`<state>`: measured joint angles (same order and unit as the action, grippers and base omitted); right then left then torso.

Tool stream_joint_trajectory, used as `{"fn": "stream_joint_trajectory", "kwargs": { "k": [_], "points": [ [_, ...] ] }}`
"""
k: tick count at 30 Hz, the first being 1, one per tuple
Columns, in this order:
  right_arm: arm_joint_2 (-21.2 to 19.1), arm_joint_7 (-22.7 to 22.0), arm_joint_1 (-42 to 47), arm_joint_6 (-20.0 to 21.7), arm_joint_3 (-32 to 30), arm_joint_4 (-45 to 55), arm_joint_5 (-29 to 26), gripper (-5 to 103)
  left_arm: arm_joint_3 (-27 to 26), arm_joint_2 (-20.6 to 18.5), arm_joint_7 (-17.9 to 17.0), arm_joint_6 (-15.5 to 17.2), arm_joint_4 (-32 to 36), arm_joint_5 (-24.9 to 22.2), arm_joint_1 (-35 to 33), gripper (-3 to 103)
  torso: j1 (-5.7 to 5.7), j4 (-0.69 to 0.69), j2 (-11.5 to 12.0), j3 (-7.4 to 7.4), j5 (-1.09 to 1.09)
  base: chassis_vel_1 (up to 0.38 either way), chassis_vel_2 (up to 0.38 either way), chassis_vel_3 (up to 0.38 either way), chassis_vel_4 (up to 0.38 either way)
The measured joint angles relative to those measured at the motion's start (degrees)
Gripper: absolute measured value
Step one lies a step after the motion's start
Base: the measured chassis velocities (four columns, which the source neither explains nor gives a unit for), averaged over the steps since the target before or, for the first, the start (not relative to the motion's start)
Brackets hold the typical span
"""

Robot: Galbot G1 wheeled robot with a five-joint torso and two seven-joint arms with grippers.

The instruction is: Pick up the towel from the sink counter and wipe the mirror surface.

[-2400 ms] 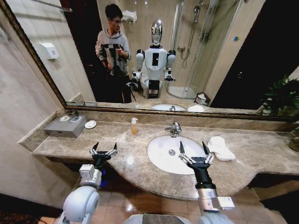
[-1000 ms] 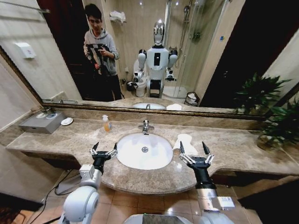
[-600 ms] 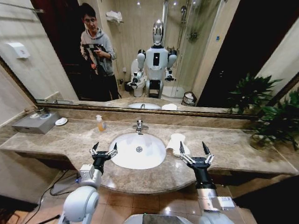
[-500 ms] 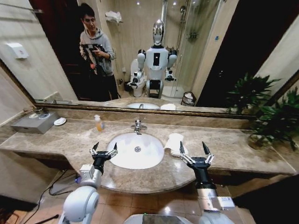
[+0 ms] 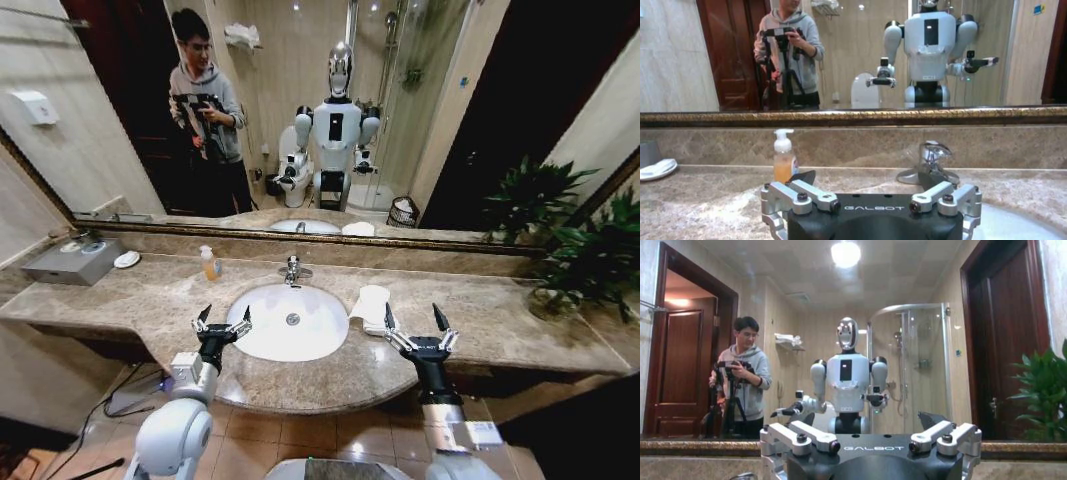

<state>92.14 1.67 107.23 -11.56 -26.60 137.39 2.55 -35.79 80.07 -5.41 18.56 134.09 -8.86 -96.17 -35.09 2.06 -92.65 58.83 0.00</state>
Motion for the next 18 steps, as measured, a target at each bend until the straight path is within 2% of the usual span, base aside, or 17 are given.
{"fn": "stream_joint_trajectory", "kwargs": {
  "k": [7,15,17,18],
  "points": [
    [0.00,0.00,0.00,0.00,0.00,0.00,0.00,100,0.00,0.00,0.00,0.00,0.00,0.00,-0.01,100,-0.01,0.00,0.00,0.00,-0.01,0.095,-0.119,-0.106,0.126],
    [0.00,0.00,0.01,0.00,0.00,0.00,0.00,100,0.00,0.00,0.00,0.00,0.00,0.00,-0.02,100,0.02,0.01,0.00,-0.01,0.04,0.215,-0.201,-0.234,0.215],
    [0.00,0.00,0.01,0.00,0.00,0.00,0.00,100,0.00,0.00,0.00,0.00,0.00,0.00,-0.01,100,0.01,0.01,0.00,0.00,-0.04,0.250,-0.248,-0.268,0.290],
    [0.00,0.00,0.01,0.01,0.00,0.00,0.00,100,0.01,0.00,0.00,0.00,0.00,0.00,-0.02,100,0.03,-0.01,-0.02,-0.02,0.06,0.269,-0.258,-0.268,0.304]
  ]
}}
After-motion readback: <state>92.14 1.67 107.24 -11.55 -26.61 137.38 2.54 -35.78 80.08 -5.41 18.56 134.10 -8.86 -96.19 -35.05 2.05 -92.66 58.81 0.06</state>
